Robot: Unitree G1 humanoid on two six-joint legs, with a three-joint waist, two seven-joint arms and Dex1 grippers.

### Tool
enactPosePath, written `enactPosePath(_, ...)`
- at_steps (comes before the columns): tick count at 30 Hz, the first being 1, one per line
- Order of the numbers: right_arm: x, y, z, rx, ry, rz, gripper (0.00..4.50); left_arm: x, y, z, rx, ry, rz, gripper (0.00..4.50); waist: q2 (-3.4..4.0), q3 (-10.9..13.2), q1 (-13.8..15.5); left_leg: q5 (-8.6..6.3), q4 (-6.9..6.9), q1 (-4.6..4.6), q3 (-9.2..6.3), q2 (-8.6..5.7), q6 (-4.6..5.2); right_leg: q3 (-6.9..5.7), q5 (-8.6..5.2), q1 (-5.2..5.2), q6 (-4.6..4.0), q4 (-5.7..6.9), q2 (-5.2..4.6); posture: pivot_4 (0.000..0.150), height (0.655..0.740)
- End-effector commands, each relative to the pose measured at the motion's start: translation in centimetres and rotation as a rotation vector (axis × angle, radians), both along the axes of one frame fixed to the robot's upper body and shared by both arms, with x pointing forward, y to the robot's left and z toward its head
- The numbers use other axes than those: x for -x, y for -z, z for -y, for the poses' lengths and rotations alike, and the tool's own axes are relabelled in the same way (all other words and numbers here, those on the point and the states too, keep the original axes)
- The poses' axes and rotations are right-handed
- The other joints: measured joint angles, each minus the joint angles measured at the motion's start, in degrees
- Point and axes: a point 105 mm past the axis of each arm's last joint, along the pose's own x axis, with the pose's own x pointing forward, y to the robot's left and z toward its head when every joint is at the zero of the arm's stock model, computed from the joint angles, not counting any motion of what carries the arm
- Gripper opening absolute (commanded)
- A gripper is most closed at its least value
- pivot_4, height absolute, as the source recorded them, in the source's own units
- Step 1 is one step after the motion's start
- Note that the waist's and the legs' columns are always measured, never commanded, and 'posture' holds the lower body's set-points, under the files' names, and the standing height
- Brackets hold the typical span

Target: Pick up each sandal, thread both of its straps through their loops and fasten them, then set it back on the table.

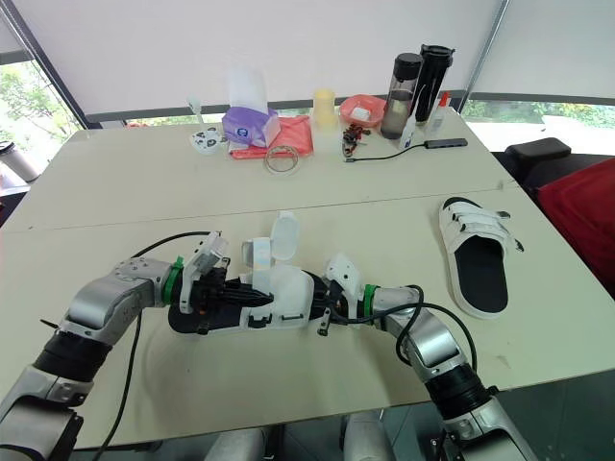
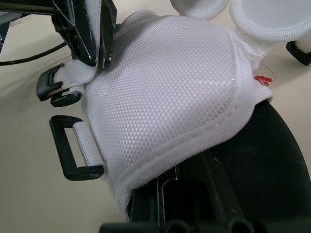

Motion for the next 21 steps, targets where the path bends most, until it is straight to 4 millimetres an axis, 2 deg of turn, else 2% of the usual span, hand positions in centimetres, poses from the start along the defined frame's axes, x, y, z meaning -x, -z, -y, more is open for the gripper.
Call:
enactPosePath(1,0.1,3.6,1.5,0.104,0.084,-0.115,0.0,-0.7,-1.6,-0.1,0.027,-0.011,0.042,0.03,0.0,0.0,0.0,0.02,0.0,0.0,-0.01,0.0,0.03,-0.01,0.0,0.0,0.0,0.0,0.01,0.15,0.74)
enactPosePath(6,0.1,3.7,1.5,0.105,0.084,-0.118,0.0,-0.7,-3.3,0.3,0.086,-0.001,0.033,0.03,0.0,0.0,0.0,0.06,0.0,0.0,-0.01,0.0,0.1,-0.01,0.0,0.01,0.02,0.01,0.04,0.15,0.74)
enactPosePath(12,0.0,3.7,1.5,0.107,0.084,-0.118,0.0,-0.5,-3.9,0.7,0.092,0.015,0.047,0.03,0.0,0.0,0.0,0.07,0.01,0.0,-0.02,0.01,0.12,-0.01,0.01,0.01,0.02,0.02,0.19,0.15,0.74)
enactPosePath(21,-0.1,3.7,1.6,0.11,0.084,-0.119,0.0,0.8,-3.2,1.2,0.09,0.038,0.029,0.03,0.0,0.0,-0.1,0.07,0.01,0.01,-0.02,0.05,0.12,0.0,0.01,0.01,0.01,0.02,0.23,0.15,0.74)
